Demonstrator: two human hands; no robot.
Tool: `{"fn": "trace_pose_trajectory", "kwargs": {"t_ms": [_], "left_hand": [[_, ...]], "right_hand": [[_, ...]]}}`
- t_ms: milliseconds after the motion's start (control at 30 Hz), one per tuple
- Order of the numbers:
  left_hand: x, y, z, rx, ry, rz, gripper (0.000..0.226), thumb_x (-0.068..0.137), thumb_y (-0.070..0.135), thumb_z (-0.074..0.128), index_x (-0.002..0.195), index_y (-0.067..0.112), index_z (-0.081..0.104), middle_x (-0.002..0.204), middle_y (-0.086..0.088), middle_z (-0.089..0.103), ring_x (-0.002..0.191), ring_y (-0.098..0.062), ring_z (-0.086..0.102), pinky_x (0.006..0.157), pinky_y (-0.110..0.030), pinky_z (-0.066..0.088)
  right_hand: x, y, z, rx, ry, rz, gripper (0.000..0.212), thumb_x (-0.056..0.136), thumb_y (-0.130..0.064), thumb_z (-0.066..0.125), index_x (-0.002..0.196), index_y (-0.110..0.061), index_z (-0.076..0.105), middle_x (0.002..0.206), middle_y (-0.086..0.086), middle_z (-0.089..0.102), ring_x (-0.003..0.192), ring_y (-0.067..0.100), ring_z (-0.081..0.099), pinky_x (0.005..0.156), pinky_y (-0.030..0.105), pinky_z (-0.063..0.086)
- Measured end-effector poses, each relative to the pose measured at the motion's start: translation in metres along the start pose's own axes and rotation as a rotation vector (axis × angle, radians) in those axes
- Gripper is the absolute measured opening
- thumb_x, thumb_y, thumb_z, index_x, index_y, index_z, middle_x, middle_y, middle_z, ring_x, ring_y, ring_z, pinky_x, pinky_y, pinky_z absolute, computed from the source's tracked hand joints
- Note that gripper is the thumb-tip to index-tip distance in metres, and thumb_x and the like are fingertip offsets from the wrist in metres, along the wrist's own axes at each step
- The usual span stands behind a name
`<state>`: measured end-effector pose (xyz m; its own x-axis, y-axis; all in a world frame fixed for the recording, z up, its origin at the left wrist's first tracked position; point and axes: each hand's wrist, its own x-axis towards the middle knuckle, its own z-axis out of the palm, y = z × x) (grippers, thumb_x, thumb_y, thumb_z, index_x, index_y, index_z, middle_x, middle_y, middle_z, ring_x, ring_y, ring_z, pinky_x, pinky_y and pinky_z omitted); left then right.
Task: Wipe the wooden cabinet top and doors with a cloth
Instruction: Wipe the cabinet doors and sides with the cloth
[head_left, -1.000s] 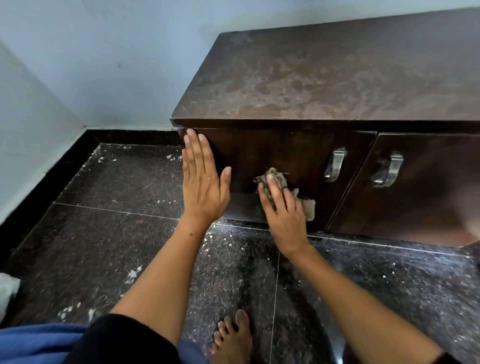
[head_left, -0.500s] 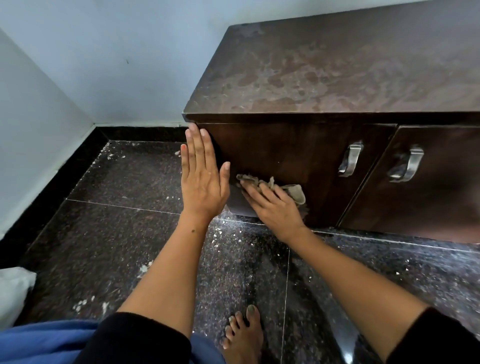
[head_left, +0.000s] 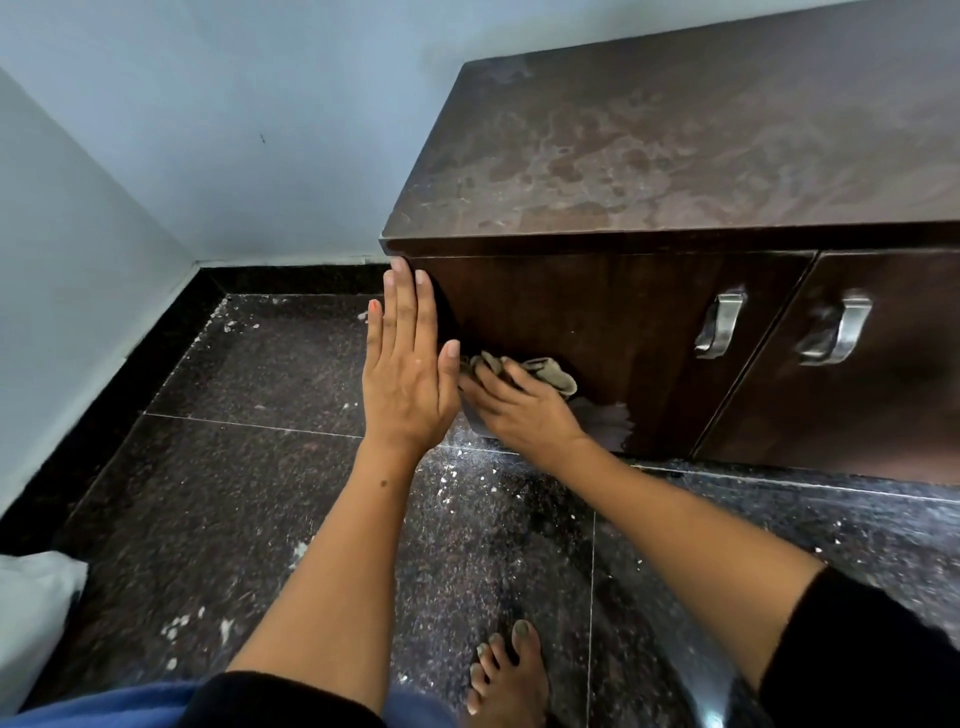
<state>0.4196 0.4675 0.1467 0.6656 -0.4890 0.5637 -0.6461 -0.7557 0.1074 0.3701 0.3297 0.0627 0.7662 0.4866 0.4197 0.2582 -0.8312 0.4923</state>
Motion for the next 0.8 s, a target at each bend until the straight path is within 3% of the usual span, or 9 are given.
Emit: {"fn": "trace_pose_trajectory", "kwargs": {"t_ms": [100, 200, 300, 400, 467, 533, 633, 700, 800], "left_hand": [[-0.001, -0.004, -0.001, 0.029, -0.010, 0.008, 0.060, 0.098, 0.031, 0.017, 0.149, -0.001, 0.012, 0.157, -0.017, 0.001, 0.147, -0.027, 0.001, 0.119, -0.044, 0.005], [-0.001, -0.007, 0.000, 0.048, -0.026, 0.023, 0.060, 0.098, 0.031, 0.016, 0.149, 0.000, 0.011, 0.156, -0.014, -0.002, 0.147, -0.026, 0.001, 0.119, -0.045, 0.003], [0.000, -0.008, 0.001, 0.059, -0.034, 0.023, 0.060, 0.098, 0.032, 0.016, 0.149, 0.000, 0.010, 0.155, -0.013, -0.003, 0.146, -0.026, 0.000, 0.119, -0.045, 0.003], [-0.001, -0.006, 0.001, 0.048, -0.029, 0.017, 0.060, 0.098, 0.032, 0.016, 0.149, 0.000, 0.010, 0.155, -0.013, -0.003, 0.146, -0.026, 0.001, 0.119, -0.044, 0.003], [-0.001, -0.006, 0.000, 0.050, -0.032, 0.020, 0.060, 0.098, 0.033, 0.015, 0.148, 0.000, 0.009, 0.155, -0.014, -0.001, 0.146, -0.025, 0.001, 0.119, -0.044, 0.003], [-0.002, -0.009, 0.000, 0.060, -0.037, 0.027, 0.060, 0.098, 0.033, 0.014, 0.148, 0.001, 0.010, 0.156, -0.016, 0.002, 0.146, -0.026, 0.002, 0.119, -0.044, 0.003], [-0.003, -0.008, 0.000, 0.052, -0.044, 0.031, 0.060, 0.098, 0.032, 0.016, 0.148, 0.000, 0.010, 0.156, -0.020, 0.006, 0.146, -0.027, 0.002, 0.119, -0.045, 0.004], [-0.003, -0.006, 0.003, 0.044, -0.061, 0.024, 0.061, 0.098, 0.033, 0.017, 0.148, -0.002, 0.009, 0.156, -0.022, 0.006, 0.146, -0.028, 0.002, 0.119, -0.046, 0.006], [-0.002, -0.005, 0.006, 0.045, -0.077, 0.007, 0.063, 0.098, 0.034, 0.019, 0.148, -0.003, 0.008, 0.156, -0.024, 0.005, 0.146, -0.029, 0.001, 0.119, -0.047, 0.007]], "right_hand": [[-0.018, 0.003, 0.005, -0.067, -0.050, -0.028, 0.050, 0.085, -0.041, 0.056, 0.133, -0.028, 0.053, 0.141, -0.013, 0.047, 0.127, 0.008, 0.048, 0.107, 0.032, 0.039], [-0.009, 0.006, 0.004, -0.038, 0.093, 0.131, 0.042, 0.093, -0.027, 0.042, 0.133, -0.025, 0.054, 0.141, -0.009, 0.049, 0.122, 0.011, 0.053, 0.105, 0.036, 0.033], [0.015, 0.001, 0.000, -0.006, 0.145, 0.194, 0.041, 0.093, -0.026, 0.043, 0.132, -0.021, 0.055, 0.138, -0.006, 0.053, 0.121, 0.014, 0.054, 0.106, 0.038, 0.033], [0.025, -0.005, 0.002, -0.099, -0.010, 0.029, 0.049, 0.089, -0.036, 0.049, 0.135, -0.019, 0.051, 0.142, -0.005, 0.048, 0.133, 0.017, 0.042, 0.114, 0.039, 0.025], [0.017, -0.014, 0.009, -0.153, -0.232, -0.147, 0.055, 0.096, -0.033, 0.040, 0.146, -0.010, 0.030, 0.154, 0.002, 0.027, 0.143, 0.023, 0.021, 0.114, 0.046, 0.003], [0.004, -0.016, 0.012, -0.174, -0.387, -0.180, 0.055, 0.100, -0.027, 0.030, 0.149, -0.005, 0.016, 0.157, 0.005, 0.017, 0.144, 0.027, 0.012, 0.109, 0.051, -0.010], [-0.009, -0.015, 0.010, -0.161, -0.236, 0.002, 0.049, 0.095, -0.024, 0.031, 0.142, -0.014, 0.040, 0.149, -0.002, 0.039, 0.136, 0.020, 0.036, 0.117, 0.051, -0.001], [-0.002, -0.014, 0.007, -0.080, -0.089, 0.111, 0.046, 0.091, -0.021, 0.034, 0.131, -0.016, 0.055, 0.140, -0.003, 0.051, 0.127, 0.016, 0.049, 0.114, 0.045, 0.006], [0.017, -0.019, 0.006, -0.048, -0.003, 0.146, 0.041, 0.088, -0.025, 0.045, 0.124, -0.019, 0.063, 0.133, -0.004, 0.057, 0.123, 0.014, 0.053, 0.113, 0.045, 0.008]]}}
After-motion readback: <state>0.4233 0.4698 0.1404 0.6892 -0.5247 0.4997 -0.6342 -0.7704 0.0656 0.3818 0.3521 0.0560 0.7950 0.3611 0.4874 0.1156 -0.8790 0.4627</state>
